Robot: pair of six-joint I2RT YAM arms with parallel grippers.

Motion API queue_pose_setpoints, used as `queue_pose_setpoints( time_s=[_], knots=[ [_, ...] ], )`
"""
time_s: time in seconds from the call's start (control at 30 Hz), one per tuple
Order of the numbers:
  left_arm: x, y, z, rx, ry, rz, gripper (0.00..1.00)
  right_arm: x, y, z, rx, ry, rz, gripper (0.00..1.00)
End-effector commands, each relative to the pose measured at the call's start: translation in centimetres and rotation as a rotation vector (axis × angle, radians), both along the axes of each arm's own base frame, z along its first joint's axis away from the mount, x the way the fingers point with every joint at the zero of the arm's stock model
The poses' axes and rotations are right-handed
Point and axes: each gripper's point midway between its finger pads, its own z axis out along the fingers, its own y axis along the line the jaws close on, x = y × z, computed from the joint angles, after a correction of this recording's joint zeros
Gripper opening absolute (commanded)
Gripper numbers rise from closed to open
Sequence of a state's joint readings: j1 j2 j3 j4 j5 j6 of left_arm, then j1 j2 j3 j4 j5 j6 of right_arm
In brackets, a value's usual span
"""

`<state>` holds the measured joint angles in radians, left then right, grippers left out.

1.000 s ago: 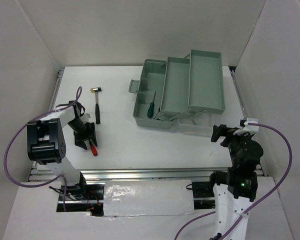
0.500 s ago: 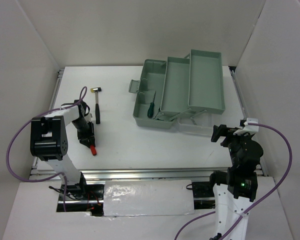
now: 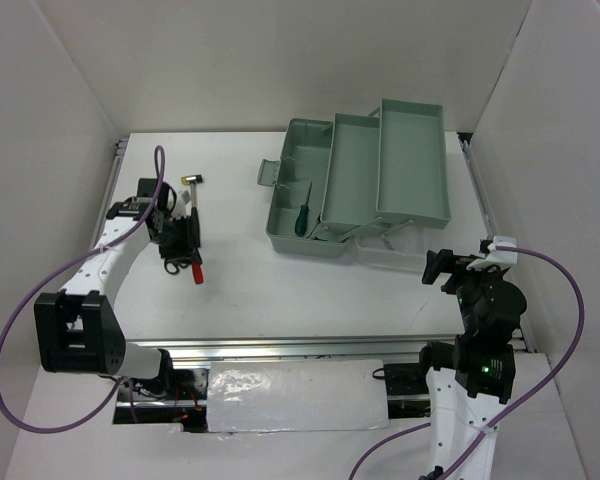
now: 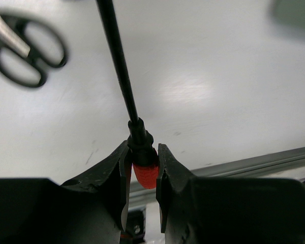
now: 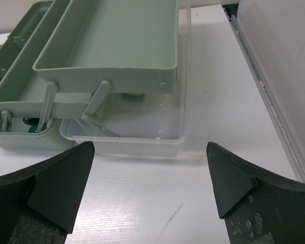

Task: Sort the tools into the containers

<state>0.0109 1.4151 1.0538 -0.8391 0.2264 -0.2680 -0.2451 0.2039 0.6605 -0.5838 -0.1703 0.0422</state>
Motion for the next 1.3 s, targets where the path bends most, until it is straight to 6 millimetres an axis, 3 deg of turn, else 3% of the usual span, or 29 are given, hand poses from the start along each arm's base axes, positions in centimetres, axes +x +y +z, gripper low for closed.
queue_pose_setpoints(
  time_s=[0.0,0.03,0.1,0.13,0.17,0.2,0.23,0.27,0.3,0.33,0.37,0.4,0.43,0.5,0.6,0.67,0.7,0.77,0.8,0.87,0.9,0.93,0.97,1.0,1.07,1.1,1.13,1.17,1.27],
  knots=[
    [5.1,-4.6,6.5,-0.092,-0.272,-0.081,0.07,0.3,-0.2,0.7,-0.016,-0.037,-0.003,1.0],
    [7.4,-5.9,9.9,-0.11,-0.376,-0.101,0.07,0.4,-0.1,0.6,-0.015,-0.034,0.002,1.0],
    [11.0,-9.6,13.5,-0.128,-0.487,-0.169,0.06,0.5,-0.2,0.5,-0.013,-0.025,0.0,1.0],
    [11.6,-12.1,14.5,-0.138,-0.515,-0.231,0.06,0.5,-0.2,0.5,-0.011,-0.023,-0.003,1.0],
    [13.2,-13.6,13.1,-0.131,-0.485,-0.256,0.04,0.5,-0.2,0.6,-0.012,-0.026,-0.003,1.0],
    [15.2,-15.0,16.4,-0.137,-0.572,-0.271,0.04,0.5,-0.3,0.5,-0.01,-0.025,-0.008,1.0],
    [16.0,-16.9,16.9,-0.141,-0.589,-0.302,0.04,0.5,-0.3,0.5,-0.012,-0.026,-0.007,1.0],
    [17.4,-18.4,14.5,-0.124,-0.54,-0.323,0.04,0.4,-0.3,0.5,-0.013,-0.025,-0.007,1.0],
    [18.8,-20.2,17.2,-0.124,-0.62,-0.342,0.04,0.4,-0.3,0.5,-0.017,-0.026,-0.01,1.0],
    [20.2,-21.4,15.1,-0.107,-0.591,-0.356,0.04,0.3,-0.4,0.6,-0.017,-0.029,-0.016,1.0],
    [20.9,-22.8,16.5,-0.094,-0.647,-0.381,0.05,0.3,-0.4,0.5,-0.016,-0.027,-0.015,1.0],
    [21.3,-23.5,16.3,-0.085,-0.656,-0.394,0.05,0.3,-0.4,0.6,-0.017,-0.029,-0.016,1.0],
    [22.0,-24.3,14.5,-0.073,-0.636,-0.402,0.08,0.2,-0.5,0.6,-0.019,-0.03,-0.022,1.0],
    [22.4,-25.5,14.1,-0.083,-0.641,-0.414,0.11,0.2,-0.5,0.7,-0.017,-0.033,-0.019,1.0],
    [22.8,-26.4,12.2,-0.06,-0.622,-0.417,0.34,0.2,-0.6,0.7,-0.015,-0.033,-0.026,1.0],
    [23.2,-26.3,11.0,-0.038,-0.603,-0.401,0.37,0.3,-0.5,0.5,-0.012,-0.025,-0.02,1.0],
    [23.3,-26.2,10.7,-0.033,-0.603,-0.399,0.43,0.3,-0.4,0.6,-0.014,-0.027,-0.017,1.0],
    [23.6,-25.8,10.6,-0.008,-0.608,-0.386,0.51,0.3,-0.3,0.6,-0.011,-0.026,-0.012,1.0],
    [23.7,-25.6,11.3,-0.002,-0.625,-0.395,0.59,0.4,-0.4,0.5,-0.014,-0.023,-0.015,1.0],
    [24.1,-25.0,14.0,0.011,-0.682,-0.371,0.78,0.3,-0.5,0.5,-0.013,-0.023,-0.018,1.0],
    [23.9,-24.0,17.2,-0.004,-0.741,-0.362,0.94,0.3,-0.5,0.6,-0.015,-0.027,-0.018,1.0],
    [23.9,-23.2,18.9,-0.013,-0.772,-0.35,0.99,0.3,-0.4,0.6,-0.015,-0.027,-0.016,1.0],
    [24.0,-21.4,20.6,-0.033,-0.793,-0.311,0.99,0.3,-0.4,0.6,-0.018,-0.03,-0.012,1.0],
    [22.7,-19.7,24.5,-0.064,-0.856,-0.278,0.99,0.4,-0.3,0.6,-0.018,-0.03,-0.01,1.0],
    [22.5,-15.5,24.7,-0.113,-0.852,-0.233,0.91,0.4,-0.3,0.5,-0.014,-0.028,-0.01,1.0],
    [21.3,-13.1,27.3,-0.12,-0.904,-0.18,0.87,0.4,-0.3,0.6,-0.016,-0.027,-0.009,1.0],
    [21.3,-11.1,24.4,-0.096,-0.847,-0.129,0.87,0.4,-0.4,0.5,-0.013,-0.023,-0.01,1.0],
    [21.7,-7.0,23.7,-0.028,-0.832,-0.033,0.84,0.4,-0.3,0.5,-0.014,-0.025,-0.009,1.0],
    [20.6,-0.7,18.7,0.132,-0.699,0.064,0.75,0.4,-0.2,0.6,-0.015,-0.034,-0.004,1.0]
  ],
)
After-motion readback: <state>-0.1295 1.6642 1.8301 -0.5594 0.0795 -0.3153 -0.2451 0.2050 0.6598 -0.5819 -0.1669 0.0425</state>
